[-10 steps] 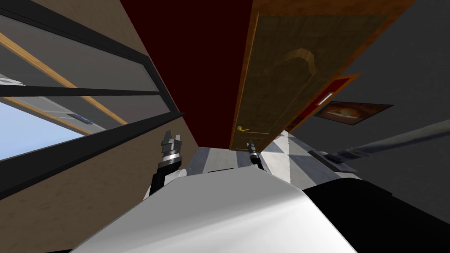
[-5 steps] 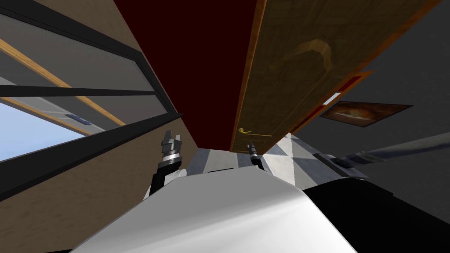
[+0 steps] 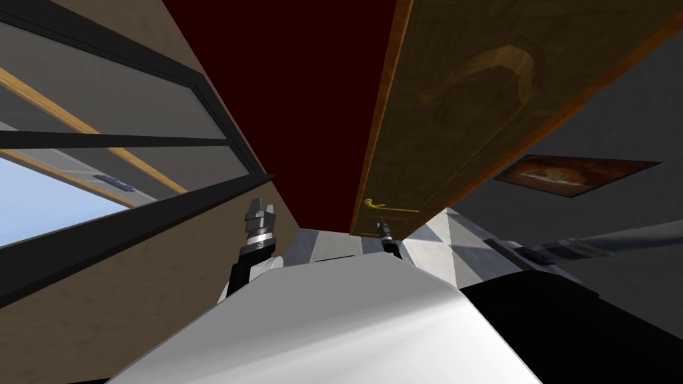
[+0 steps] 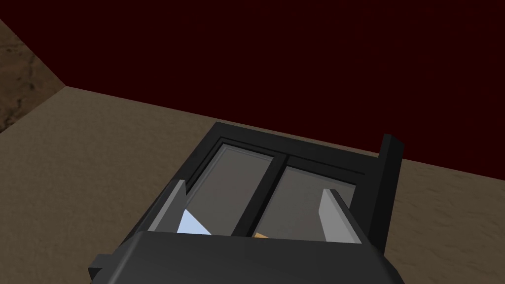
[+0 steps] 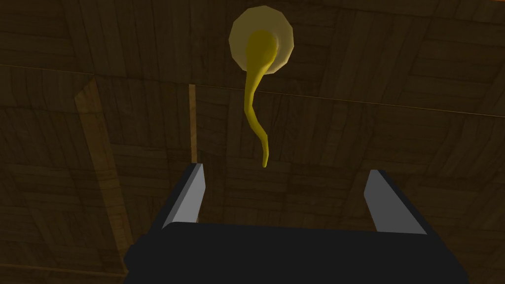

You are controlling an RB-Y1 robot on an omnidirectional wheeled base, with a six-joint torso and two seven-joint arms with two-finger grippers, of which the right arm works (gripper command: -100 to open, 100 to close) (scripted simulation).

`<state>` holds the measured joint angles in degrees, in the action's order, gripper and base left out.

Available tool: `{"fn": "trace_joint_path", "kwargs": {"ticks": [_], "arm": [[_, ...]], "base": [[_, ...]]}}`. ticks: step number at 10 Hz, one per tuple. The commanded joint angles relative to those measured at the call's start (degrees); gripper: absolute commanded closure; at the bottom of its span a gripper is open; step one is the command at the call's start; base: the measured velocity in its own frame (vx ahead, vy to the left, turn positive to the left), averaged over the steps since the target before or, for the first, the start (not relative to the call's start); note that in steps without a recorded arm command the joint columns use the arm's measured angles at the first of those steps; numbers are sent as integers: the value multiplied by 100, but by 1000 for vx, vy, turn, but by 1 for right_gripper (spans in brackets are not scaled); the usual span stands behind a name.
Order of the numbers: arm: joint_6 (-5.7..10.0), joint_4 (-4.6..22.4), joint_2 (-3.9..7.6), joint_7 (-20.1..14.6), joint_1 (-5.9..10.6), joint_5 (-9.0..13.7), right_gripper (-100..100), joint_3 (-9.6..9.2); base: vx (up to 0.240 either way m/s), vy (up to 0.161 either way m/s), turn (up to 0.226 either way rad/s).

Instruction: Pull the door open

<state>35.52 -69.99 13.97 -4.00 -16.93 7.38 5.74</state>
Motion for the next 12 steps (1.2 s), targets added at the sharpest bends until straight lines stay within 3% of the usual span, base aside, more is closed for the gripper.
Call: {"fn": "trace_joint_path", "kwargs": {"ticks": [1,3,4,7,9,12], "arm": [[-2,148,22,-6,35,17,-100,15],[13,165,22,-7,26,18,-100,14],[72,361,139,-93,76,81,-100,131],[164,663,322,-227,153,179,-100,315],[183,724,359,-255,168,199,-100,352],[270,1009,532,-382,241,292,-100,526]], "base": [[179,-13,17],[127,-17,11],[141,-6,169],[194,-9,156],[98,5,48],[133,-14,127]]}}
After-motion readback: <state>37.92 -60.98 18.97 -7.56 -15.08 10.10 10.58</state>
